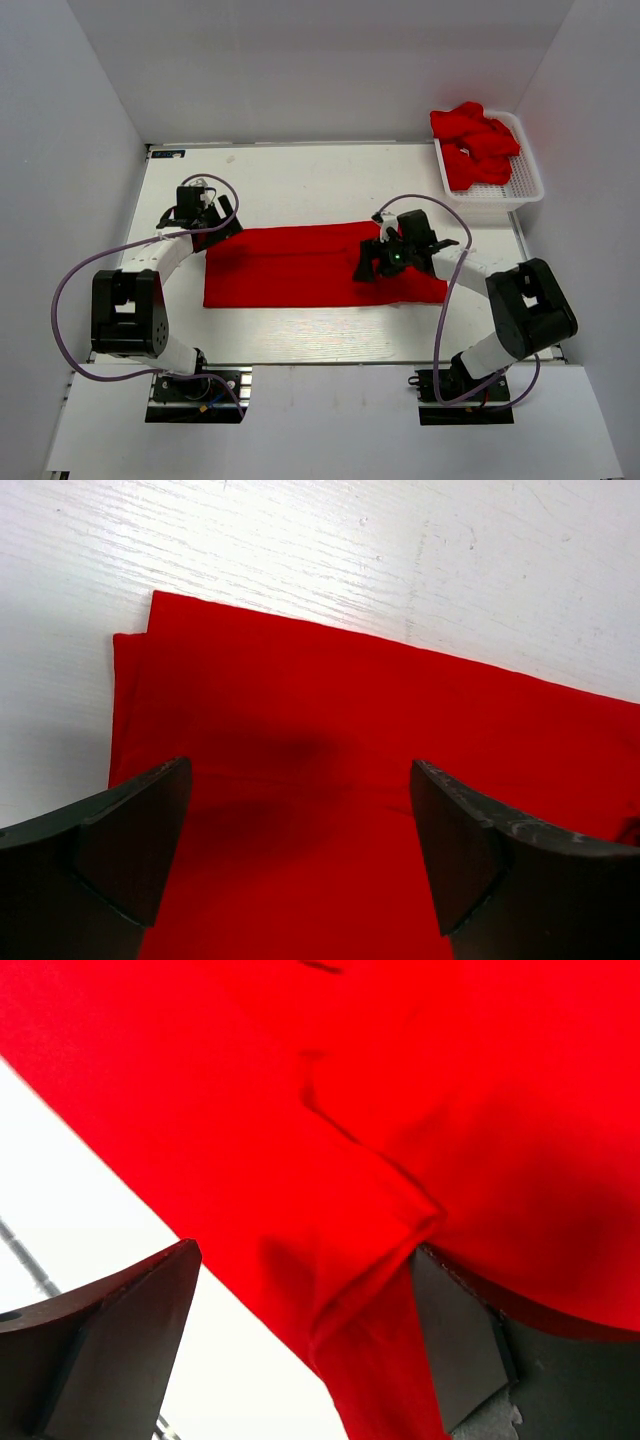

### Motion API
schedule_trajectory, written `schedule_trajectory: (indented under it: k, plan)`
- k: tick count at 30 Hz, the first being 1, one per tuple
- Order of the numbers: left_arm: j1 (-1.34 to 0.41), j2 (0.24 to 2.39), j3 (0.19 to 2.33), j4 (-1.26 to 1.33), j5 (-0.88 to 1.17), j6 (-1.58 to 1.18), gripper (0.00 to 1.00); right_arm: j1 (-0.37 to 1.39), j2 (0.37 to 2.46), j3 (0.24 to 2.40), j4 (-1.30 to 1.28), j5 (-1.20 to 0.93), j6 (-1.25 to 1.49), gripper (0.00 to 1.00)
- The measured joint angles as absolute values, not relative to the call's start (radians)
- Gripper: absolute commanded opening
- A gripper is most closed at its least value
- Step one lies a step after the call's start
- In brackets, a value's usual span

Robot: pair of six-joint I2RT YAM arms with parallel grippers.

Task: Fold and stack the t-shirts
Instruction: Rotate the tshirt 90 degrees

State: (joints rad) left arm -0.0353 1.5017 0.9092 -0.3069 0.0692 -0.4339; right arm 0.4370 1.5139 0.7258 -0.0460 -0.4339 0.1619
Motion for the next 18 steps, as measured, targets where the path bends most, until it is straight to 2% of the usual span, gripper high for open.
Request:
schedule_trajectory:
  k: [18]
  plan:
    - [-0.035, 1.468, 0.909, -0.316, 0.066, -0.434, 1.00, 0.566, 1.585, 0.776, 0.024, -0.712, 0.086, 0.90]
